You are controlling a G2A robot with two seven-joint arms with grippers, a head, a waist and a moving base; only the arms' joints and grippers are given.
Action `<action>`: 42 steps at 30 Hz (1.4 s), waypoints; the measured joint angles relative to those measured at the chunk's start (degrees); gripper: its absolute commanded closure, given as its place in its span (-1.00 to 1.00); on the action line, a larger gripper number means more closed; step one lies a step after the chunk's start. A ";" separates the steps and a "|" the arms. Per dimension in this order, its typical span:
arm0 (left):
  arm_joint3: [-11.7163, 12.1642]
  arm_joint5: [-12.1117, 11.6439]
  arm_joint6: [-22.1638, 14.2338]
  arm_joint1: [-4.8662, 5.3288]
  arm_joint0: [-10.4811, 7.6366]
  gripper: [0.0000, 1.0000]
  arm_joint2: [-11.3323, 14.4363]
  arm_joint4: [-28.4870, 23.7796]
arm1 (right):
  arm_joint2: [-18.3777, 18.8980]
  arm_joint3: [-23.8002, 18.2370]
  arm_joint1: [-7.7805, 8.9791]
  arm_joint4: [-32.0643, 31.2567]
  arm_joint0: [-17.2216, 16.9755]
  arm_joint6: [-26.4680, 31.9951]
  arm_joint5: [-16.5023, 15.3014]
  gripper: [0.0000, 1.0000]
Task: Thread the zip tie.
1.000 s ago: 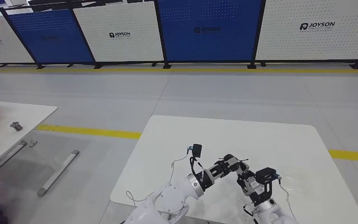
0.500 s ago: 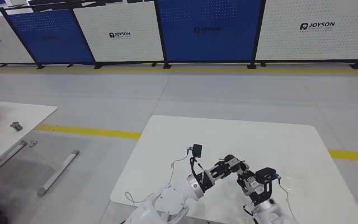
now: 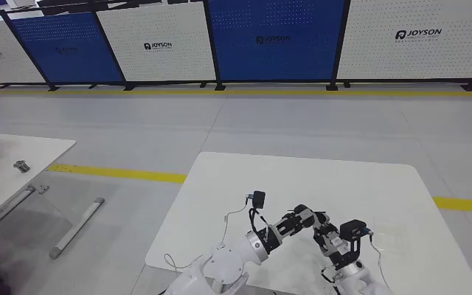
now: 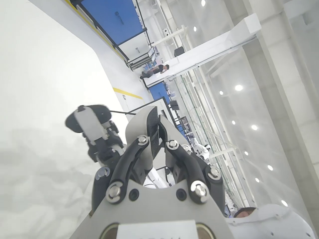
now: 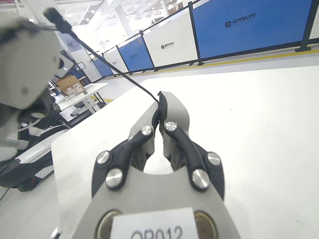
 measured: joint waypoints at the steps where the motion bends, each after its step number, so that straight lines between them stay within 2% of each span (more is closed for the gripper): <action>1: 0.37 0.45 0.17 -0.04 -0.30 1.00 -0.11 -0.30 | 0.60 -0.30 0.06 1.33 -0.27 -0.44 0.00 -1.00; 9: 2.76 0.52 1.50 -0.29 -1.50 1.00 -0.93 -2.33 | 4.33 -4.08 1.18 8.40 -3.15 -3.33 0.01 -1.00; 14: 4.41 0.15 4.58 -0.29 -1.82 1.00 -2.22 -0.91 | 7.85 -7.58 2.66 20.02 -6.11 -6.19 0.01 -1.00; 16: 4.71 0.00 4.70 -0.31 -1.78 1.00 -2.26 -1.04 | 8.21 -7.75 2.81 22.19 -6.27 -6.10 0.01 -1.00; 24: 4.75 0.11 4.66 -0.33 -1.78 1.00 -2.26 -1.23 | 8.13 -7.69 2.78 21.28 -6.22 -6.07 0.01 -1.00; 26: 5.30 0.88 5.03 -0.50 -2.06 1.00 -2.47 -3.01 | 8.13 -7.69 2.78 21.28 -6.22 -6.07 0.01 -1.00; 32: 7.95 1.63 7.28 -0.83 -2.83 1.00 -6.42 -14.08 | 8.13 -7.69 2.78 21.28 -6.22 -6.08 0.01 -1.00; 36: 9.97 1.99 8.51 -0.72 -2.37 1.00 -9.08 -17.58 | 8.13 -7.70 2.78 21.28 -6.22 -6.08 0.01 -1.00; 38: 11.76 2.53 8.47 -0.65 -2.35 1.00 -10.35 -19.19 | 8.13 -7.70 2.78 21.28 -6.22 -6.08 0.01 -1.00; 40: 12.73 2.74 7.94 -0.64 -2.49 1.00 -10.81 -20.21 | 8.13 -7.70 2.78 21.28 -6.22 -6.08 0.01 -1.00; 42: 12.73 2.74 7.90 -0.64 -2.51 1.00 -10.79 -20.24 | 8.13 -7.70 2.78 21.28 -6.22 -6.08 0.01 -1.00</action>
